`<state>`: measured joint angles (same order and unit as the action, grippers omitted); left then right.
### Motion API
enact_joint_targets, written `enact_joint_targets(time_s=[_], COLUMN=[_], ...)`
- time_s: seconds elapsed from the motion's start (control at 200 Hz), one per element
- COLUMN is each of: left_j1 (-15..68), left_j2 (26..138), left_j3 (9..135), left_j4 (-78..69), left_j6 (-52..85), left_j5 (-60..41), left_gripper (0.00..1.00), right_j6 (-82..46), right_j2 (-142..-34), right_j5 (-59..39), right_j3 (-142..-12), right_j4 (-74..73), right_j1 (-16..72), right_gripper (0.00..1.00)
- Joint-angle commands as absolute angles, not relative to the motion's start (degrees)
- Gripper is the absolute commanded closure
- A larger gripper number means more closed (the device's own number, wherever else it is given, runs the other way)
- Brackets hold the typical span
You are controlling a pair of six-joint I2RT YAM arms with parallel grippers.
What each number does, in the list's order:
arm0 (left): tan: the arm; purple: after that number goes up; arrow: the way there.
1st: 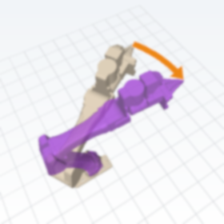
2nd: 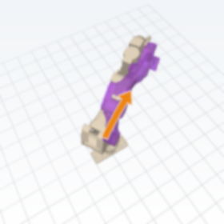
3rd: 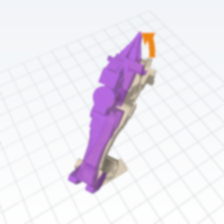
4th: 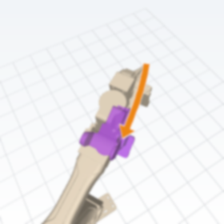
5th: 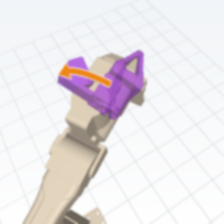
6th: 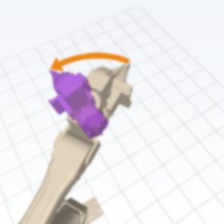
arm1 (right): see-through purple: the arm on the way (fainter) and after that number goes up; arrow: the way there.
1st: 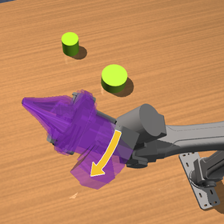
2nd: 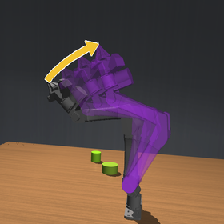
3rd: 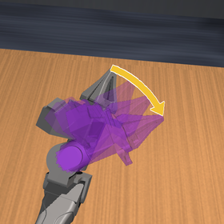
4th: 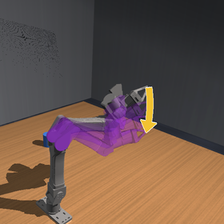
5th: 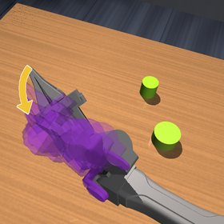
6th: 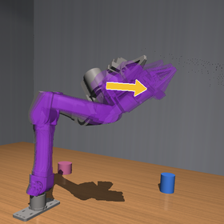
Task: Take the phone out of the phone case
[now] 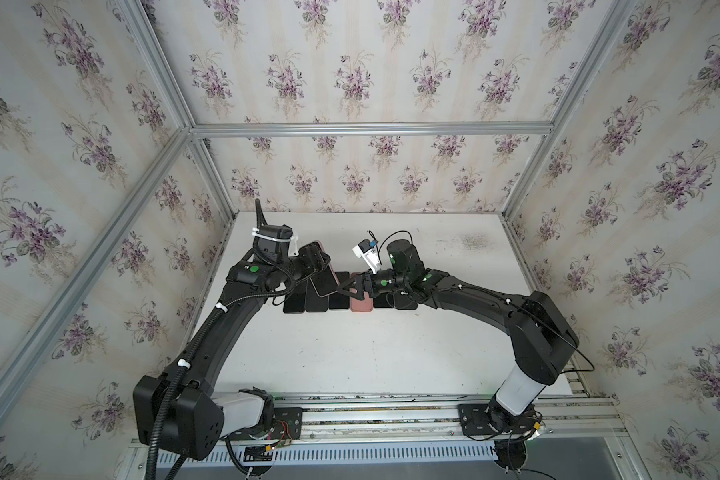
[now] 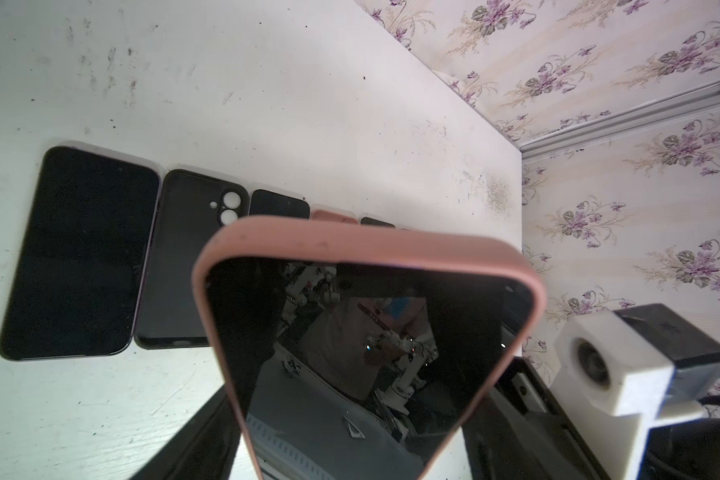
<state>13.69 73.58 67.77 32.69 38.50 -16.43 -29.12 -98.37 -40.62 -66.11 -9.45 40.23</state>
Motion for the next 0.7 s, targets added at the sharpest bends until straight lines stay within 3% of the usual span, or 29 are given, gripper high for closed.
enact_joint_targets(time_s=[0.0,0.325,0.7], left_j1=[15.26,18.08,19.51], left_j2=[74.17,73.70,72.98], left_j3=[69.27,69.04,68.56], left_j4=[29.19,27.68,24.62], left_j6=[40.60,41.56,42.18], left_j5=[-15.25,-13.80,-11.94], left_gripper=[0.37,0.38,0.36], right_j6=[-30.03,-30.33,-29.90], right_j2=[-98.87,-99.10,-98.14], right_j5=[-40.90,-39.02,-40.69], right_j3=[-67.31,-68.29,-67.85], right_j4=[-12.18,-11.93,-12.04], right_j1=[40.52,40.49,40.35], right_gripper=[0.25,0.45,0.82])
